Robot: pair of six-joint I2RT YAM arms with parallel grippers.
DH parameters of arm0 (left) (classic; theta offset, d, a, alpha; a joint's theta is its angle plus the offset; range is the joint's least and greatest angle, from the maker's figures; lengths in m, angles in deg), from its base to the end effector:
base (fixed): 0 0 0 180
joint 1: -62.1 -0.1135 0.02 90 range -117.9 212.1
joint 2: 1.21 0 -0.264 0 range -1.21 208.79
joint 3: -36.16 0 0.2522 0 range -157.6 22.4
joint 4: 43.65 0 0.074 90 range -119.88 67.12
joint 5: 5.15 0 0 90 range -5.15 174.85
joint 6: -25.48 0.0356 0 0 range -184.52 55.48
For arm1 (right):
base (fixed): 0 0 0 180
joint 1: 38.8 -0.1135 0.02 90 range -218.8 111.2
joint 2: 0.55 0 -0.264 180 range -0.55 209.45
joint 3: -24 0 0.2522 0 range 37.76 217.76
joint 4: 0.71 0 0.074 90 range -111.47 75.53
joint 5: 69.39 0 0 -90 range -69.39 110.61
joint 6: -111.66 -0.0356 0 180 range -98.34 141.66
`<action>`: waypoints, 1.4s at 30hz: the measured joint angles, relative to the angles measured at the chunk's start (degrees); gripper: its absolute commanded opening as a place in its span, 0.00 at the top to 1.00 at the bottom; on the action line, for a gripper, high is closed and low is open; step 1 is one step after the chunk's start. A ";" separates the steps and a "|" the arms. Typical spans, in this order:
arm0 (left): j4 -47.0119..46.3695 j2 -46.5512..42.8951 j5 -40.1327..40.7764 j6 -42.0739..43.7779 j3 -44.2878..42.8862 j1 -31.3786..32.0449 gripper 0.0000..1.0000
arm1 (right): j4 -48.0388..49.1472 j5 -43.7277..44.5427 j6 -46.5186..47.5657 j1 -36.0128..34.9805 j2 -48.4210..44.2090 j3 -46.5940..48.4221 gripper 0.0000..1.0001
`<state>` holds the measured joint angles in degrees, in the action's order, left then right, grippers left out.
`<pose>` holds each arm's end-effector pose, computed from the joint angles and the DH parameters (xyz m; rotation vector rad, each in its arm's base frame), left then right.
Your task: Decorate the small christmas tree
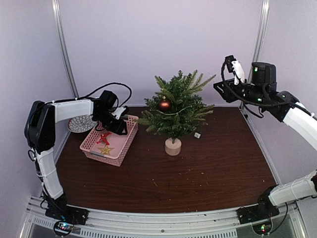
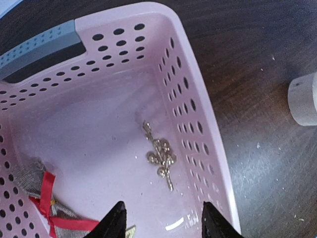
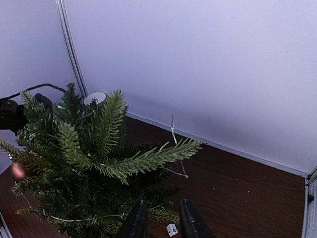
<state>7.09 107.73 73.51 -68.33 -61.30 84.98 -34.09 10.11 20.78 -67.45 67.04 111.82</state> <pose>0.3691 -0.1634 0.2167 0.5099 2.6375 -0.4127 0.2269 0.1314 0.4200 -0.5666 1.7382 0.5307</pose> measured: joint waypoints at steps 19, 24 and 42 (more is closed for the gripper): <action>-2.19 12.50 1.38 -6.23 -9.94 1.11 0.53 | -6.75 9.90 -7.23 0.76 4.81 6.51 0.76; -0.85 15.58 1.70 -6.86 -12.20 1.51 0.56 | -8.50 12.55 -6.82 0.79 5.22 6.71 0.76; 2.45 18.03 3.61 -6.38 -13.16 1.46 0.89 | -10.64 12.85 -6.75 0.79 8.11 10.99 0.77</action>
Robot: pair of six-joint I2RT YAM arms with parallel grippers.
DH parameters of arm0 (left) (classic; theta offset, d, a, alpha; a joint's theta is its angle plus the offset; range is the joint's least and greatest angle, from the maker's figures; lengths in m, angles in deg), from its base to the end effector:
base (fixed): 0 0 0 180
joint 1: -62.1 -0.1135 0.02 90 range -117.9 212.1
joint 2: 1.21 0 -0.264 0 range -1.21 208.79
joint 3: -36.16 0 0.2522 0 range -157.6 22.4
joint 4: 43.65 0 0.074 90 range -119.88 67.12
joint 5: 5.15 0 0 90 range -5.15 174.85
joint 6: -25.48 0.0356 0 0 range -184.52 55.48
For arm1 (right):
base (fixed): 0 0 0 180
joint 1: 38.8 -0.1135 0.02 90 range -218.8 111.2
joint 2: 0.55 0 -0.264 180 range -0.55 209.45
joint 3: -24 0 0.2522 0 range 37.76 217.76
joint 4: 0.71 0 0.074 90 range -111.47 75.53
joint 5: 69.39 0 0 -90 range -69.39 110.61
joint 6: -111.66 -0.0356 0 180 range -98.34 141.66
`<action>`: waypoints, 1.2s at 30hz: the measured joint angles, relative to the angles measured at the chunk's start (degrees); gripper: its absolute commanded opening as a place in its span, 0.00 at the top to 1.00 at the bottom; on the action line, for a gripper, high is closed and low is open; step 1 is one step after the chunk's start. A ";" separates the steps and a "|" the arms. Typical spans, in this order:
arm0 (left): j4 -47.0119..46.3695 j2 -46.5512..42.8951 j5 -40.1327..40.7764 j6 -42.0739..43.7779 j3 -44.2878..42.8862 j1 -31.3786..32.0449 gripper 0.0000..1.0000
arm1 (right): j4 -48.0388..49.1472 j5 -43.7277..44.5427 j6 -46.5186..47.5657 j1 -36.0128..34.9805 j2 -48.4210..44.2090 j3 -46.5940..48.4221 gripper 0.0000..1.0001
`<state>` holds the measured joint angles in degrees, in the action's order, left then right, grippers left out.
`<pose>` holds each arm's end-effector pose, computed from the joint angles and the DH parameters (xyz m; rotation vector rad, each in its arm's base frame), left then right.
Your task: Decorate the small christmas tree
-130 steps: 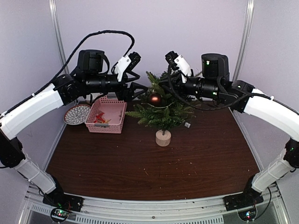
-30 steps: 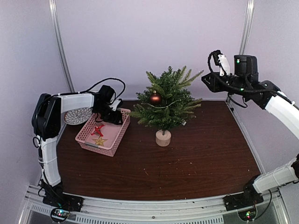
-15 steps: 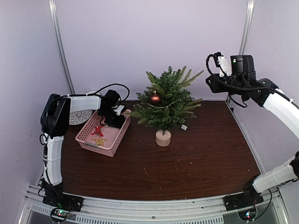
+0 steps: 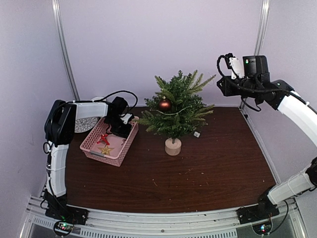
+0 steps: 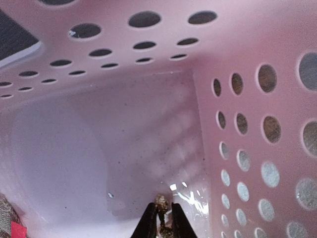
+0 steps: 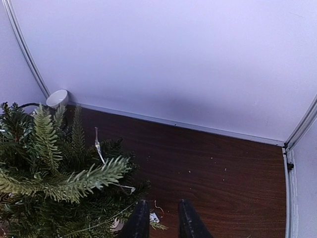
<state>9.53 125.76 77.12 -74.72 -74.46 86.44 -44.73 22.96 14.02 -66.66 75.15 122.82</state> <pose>0.4162 -0.1935 0.1511 0.3814 2.7958 -0.3333 0.2563 0.1338 0.4293 -0.3157 1.9277 0.3719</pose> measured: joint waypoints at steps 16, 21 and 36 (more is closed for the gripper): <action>1.22 -9.42 0.28 1.60 4.17 -0.28 1.00 | -0.42 -8.22 1.25 -0.02 -1.90 0.28 0.76; 1.03 -19.41 0.39 2.34 6.29 -0.33 1.00 | -0.39 -13.68 0.81 -0.02 -1.90 0.31 0.76; -9.90 -51.32 -15.89 5.62 17.68 14.29 1.00 | -0.42 -35.65 -3.37 -4.11 -1.03 4.24 0.69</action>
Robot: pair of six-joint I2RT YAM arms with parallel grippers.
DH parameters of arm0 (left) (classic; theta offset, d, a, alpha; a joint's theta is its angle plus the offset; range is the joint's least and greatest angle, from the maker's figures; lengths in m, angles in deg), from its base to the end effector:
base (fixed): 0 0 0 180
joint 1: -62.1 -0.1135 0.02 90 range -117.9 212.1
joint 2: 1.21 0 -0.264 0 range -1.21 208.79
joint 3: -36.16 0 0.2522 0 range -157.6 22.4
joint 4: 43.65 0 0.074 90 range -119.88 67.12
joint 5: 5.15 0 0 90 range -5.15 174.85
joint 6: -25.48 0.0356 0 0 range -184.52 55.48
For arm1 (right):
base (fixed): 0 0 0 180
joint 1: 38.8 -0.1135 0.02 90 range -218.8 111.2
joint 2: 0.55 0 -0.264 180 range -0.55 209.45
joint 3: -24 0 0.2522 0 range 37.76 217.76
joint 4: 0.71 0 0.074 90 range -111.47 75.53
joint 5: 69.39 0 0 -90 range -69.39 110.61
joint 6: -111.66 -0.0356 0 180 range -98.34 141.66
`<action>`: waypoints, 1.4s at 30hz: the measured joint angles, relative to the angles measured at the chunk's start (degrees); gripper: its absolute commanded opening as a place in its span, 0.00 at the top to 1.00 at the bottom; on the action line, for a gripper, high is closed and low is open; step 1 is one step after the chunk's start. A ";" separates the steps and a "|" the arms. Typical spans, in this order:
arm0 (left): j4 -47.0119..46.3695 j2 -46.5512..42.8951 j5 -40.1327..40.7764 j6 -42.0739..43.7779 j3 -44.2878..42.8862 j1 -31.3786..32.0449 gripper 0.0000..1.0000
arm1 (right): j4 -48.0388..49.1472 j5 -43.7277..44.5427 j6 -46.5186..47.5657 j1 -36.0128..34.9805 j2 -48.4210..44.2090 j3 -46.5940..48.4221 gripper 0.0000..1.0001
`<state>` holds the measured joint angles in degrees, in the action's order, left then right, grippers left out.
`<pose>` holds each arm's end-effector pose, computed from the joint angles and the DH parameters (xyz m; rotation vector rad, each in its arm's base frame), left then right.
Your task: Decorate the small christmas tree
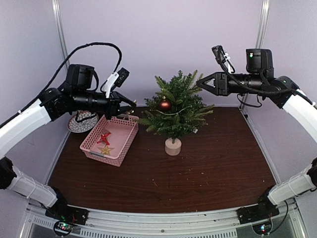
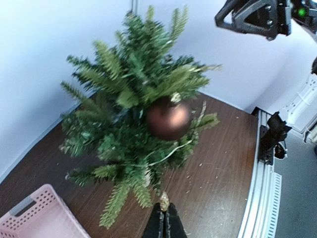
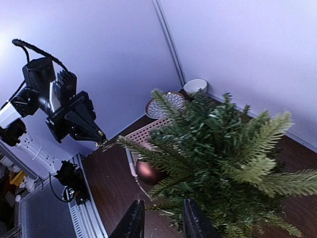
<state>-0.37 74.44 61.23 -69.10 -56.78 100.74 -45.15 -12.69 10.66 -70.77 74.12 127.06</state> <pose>0.2186 -0.1930 0.3975 0.8699 1.9111 -0.8840 0.2202 0.1605 0.4593 -0.7626 1.7815 1.0474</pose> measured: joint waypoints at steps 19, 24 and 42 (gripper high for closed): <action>-4.68 2.93 -8.57 -2.12 -1.84 15.96 1.00 | -6.43 -9.18 5.70 -18.75 6.19 4.66 0.68; -5.73 2.93 -8.55 -2.23 -1.84 17.20 1.00 | -7.30 -9.29 7.17 -20.48 7.15 4.85 0.69; -6.38 3.21 -8.37 -2.23 -2.12 18.05 1.00 | -7.32 -11.45 8.26 -20.79 7.87 4.83 0.75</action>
<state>-6.75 77.66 52.86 -71.33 -58.90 118.79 -52.47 -24.14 18.92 -91.55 81.99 131.89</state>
